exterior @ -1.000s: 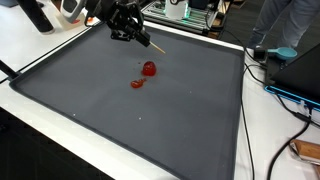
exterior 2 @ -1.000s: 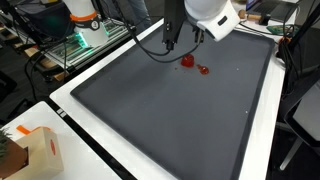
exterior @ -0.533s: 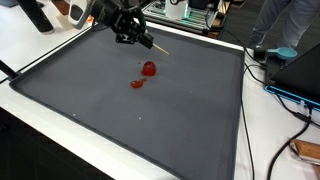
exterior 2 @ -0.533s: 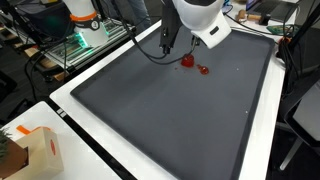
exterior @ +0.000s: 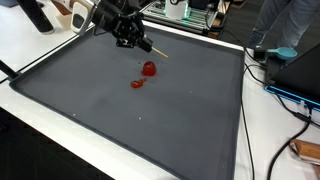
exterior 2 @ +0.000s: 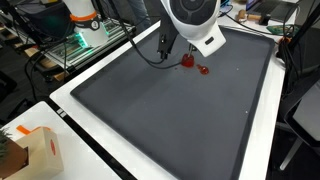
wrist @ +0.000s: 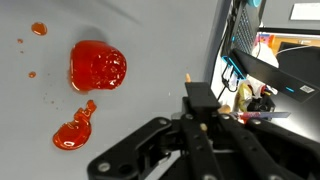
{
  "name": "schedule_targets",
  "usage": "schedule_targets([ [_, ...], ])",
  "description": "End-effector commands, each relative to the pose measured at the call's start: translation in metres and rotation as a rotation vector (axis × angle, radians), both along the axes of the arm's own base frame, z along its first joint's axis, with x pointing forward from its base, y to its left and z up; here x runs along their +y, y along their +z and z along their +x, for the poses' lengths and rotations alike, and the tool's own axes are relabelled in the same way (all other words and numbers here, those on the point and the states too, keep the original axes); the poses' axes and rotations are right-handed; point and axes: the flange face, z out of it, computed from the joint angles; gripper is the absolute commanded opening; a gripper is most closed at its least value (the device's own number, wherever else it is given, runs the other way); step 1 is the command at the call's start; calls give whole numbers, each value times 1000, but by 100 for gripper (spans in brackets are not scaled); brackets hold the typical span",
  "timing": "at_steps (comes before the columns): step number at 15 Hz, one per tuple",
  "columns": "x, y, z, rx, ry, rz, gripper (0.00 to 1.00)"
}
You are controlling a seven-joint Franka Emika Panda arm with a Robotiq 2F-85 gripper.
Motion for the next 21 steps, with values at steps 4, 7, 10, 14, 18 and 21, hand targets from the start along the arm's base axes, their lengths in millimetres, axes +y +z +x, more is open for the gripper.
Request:
schedule_targets([
  [4,-8,-16,1,16,-51,11,3],
  [7,-11,-20,2,19,-63,6,3],
  [10,-12,-21,3,16,-77,-13,3],
  [14,-14,-20,4,11,-96,-42,3],
  [18,-15,-14,5,-6,-117,-70,3],
  [21,-15,-8,6,-4,-131,-116,3],
])
